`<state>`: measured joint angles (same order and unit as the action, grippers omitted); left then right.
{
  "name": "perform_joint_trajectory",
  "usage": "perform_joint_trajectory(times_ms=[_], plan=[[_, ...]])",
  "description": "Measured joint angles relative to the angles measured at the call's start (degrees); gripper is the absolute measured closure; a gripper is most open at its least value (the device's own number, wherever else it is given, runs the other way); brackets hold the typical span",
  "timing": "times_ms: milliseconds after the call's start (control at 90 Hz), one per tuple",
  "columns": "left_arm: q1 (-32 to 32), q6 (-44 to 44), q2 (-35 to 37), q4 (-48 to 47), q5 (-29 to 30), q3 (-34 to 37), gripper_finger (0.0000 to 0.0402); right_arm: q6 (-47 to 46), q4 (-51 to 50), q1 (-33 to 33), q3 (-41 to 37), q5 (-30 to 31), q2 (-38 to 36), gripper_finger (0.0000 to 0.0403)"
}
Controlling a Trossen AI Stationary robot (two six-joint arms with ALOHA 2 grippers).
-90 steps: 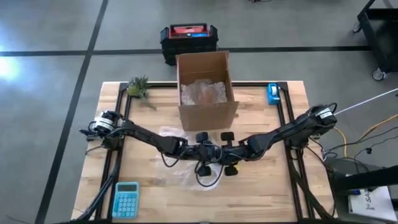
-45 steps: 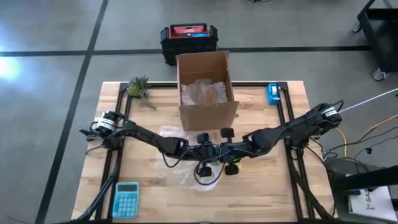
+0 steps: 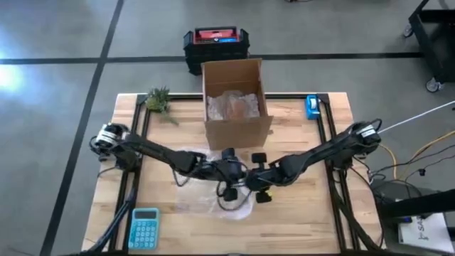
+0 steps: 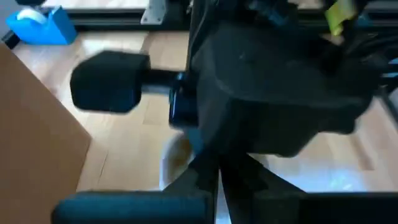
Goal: Wrap mug
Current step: Wrap the yellow mug with bubble wrap
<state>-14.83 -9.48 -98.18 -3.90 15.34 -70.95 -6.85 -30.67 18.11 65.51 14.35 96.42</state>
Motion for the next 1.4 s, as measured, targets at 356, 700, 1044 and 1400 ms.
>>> perform_joint_trajectory(times_ms=[356, 700, 1044, 1400], plan=[[0.7, 0.3, -6.8, 2.8, -0.1, 1.6, 0.0401, 0.4, -0.6, 0.0, 0.4, 0.1, -0.1, 0.0401], [0.9, -0.2, -8.7, 4.9, -1.1, 1.5, 0.0401, 0.2, -12.8, 0.0, 8.5, 0.1, -2.2, 0.0401], [0.8, 0.1, -6.1, 0.9, -1.1, 1.6, 0.0401, 1.2, -7.2, -0.2, 5.2, 0.4, 0.9, 0.0401], [-1.6, -16.8, 7.5, -35.0, -1.3, 1.3, 0.0402, 0.0, -6.7, -0.3, 4.3, 0.2, 2.0, 0.0401]])
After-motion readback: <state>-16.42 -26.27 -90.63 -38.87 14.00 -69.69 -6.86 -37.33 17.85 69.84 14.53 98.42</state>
